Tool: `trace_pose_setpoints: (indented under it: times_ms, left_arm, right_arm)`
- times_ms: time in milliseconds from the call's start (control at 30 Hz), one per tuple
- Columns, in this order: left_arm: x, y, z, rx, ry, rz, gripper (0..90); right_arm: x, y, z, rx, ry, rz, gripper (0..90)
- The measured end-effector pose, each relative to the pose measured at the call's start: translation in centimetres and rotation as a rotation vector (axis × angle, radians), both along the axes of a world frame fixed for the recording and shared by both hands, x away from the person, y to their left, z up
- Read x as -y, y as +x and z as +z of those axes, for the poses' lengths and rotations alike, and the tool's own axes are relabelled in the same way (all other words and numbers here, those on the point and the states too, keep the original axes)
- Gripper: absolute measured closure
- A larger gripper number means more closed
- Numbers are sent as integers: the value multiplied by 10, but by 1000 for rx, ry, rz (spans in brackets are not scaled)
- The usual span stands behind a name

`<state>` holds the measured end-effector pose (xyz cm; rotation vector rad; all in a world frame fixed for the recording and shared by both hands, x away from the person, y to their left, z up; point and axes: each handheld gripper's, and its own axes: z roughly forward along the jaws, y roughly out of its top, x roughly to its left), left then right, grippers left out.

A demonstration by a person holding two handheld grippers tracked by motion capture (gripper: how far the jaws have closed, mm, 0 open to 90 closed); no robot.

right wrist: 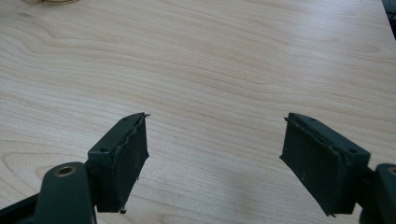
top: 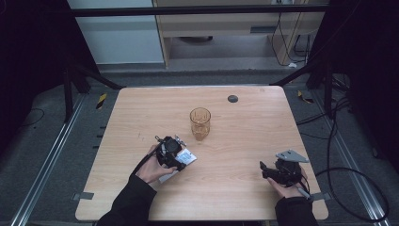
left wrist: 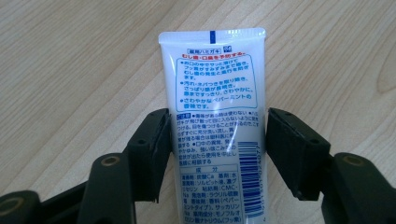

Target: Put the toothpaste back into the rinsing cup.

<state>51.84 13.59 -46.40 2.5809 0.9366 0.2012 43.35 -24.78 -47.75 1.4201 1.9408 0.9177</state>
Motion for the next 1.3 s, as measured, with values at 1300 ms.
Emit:
trace_pose_setpoints:
  times_ms: [1300]
  left_arm:
    - [-6, -5, 8, -7, -36, 35, 691]
  right_arm:
    - [0, 0, 1, -2, 6, -1, 228]
